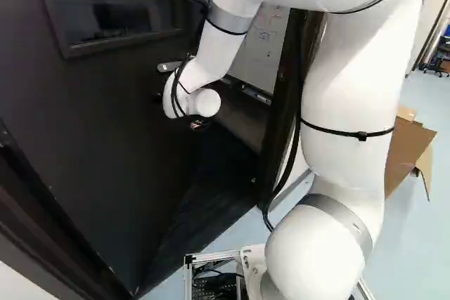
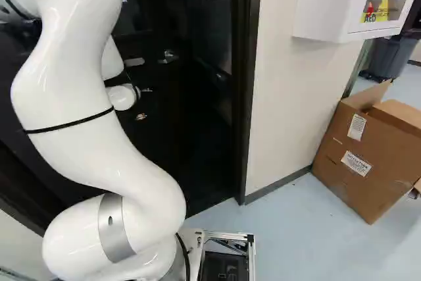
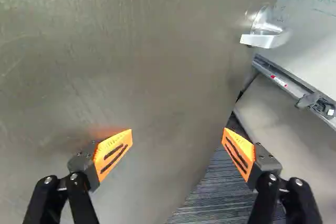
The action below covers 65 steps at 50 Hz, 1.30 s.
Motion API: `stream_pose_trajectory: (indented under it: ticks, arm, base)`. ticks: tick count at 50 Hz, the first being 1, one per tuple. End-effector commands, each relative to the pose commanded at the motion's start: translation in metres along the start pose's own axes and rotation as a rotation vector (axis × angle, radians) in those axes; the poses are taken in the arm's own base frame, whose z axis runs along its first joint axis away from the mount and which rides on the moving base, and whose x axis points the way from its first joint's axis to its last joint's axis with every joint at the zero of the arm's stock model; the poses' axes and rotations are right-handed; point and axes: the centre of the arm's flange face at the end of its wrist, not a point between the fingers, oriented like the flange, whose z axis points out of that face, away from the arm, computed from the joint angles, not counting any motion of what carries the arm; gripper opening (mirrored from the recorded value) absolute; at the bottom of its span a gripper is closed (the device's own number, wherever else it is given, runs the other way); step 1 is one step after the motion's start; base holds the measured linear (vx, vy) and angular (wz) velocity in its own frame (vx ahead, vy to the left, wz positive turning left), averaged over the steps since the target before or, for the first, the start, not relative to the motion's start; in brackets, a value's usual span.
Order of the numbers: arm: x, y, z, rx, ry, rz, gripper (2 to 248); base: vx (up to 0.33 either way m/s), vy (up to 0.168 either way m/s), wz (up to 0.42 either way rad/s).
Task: Open the door and move inside
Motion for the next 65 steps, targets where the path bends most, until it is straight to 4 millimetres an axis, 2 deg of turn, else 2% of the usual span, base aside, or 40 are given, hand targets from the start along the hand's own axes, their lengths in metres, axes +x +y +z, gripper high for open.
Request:
stream_pose_trajectory:
  ticks: [65]
  arm:
    - [0.010,-0.090,0.055,0.110,0.028,-0.003,247]
  base:
    - [0.000,0.000,0.000]
